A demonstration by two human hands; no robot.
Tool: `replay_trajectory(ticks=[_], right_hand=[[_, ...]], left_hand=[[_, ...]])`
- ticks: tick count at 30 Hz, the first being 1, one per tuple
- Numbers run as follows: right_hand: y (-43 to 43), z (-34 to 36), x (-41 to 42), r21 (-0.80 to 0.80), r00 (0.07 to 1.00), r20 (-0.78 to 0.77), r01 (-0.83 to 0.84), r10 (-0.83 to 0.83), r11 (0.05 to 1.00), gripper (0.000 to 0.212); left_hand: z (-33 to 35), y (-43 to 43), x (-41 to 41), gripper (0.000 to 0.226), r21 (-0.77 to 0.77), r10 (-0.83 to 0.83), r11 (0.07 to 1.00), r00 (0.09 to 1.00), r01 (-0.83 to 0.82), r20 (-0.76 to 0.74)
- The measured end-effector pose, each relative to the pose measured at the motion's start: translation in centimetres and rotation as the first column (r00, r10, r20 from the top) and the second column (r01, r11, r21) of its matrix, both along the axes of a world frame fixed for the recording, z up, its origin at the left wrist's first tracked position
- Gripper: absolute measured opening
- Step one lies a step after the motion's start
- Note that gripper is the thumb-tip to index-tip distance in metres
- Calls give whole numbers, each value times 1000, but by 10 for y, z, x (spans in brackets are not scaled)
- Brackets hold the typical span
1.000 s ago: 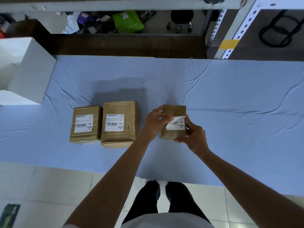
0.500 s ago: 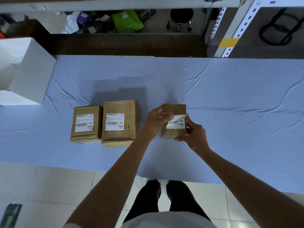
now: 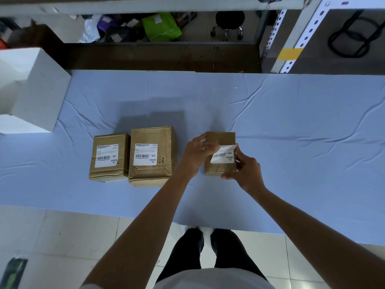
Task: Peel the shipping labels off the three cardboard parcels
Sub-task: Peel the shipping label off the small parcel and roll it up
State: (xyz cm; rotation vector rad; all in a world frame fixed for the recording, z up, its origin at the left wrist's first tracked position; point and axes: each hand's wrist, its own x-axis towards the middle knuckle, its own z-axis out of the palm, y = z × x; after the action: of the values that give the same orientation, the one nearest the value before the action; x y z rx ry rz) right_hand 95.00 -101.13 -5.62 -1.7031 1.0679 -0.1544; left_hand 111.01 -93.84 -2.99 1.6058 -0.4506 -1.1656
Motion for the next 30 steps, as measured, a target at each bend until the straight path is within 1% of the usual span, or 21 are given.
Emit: replay_trajectory(ticks=[5, 13, 17, 30], right_hand=[[0, 0, 0, 1, 1000, -3, 4, -4, 1000, 98], [0, 0, 0, 20, 1000, 5, 19, -19, 1000, 99], [0, -1, 0, 21, 1000, 6, 25, -25, 999, 98], [0, 0, 0, 2, 1000, -1, 12, -12, 1000, 92]], left_hand=[[2, 0, 0, 29, 7, 16, 1000, 1000, -16, -13], [0, -1, 0, 24, 0, 10, 1000, 999, -10, -30], [0, -2, 0, 36, 13, 32, 999, 998, -31, -49], [1, -2, -1, 34, 20, 23, 1000, 998, -21, -62]])
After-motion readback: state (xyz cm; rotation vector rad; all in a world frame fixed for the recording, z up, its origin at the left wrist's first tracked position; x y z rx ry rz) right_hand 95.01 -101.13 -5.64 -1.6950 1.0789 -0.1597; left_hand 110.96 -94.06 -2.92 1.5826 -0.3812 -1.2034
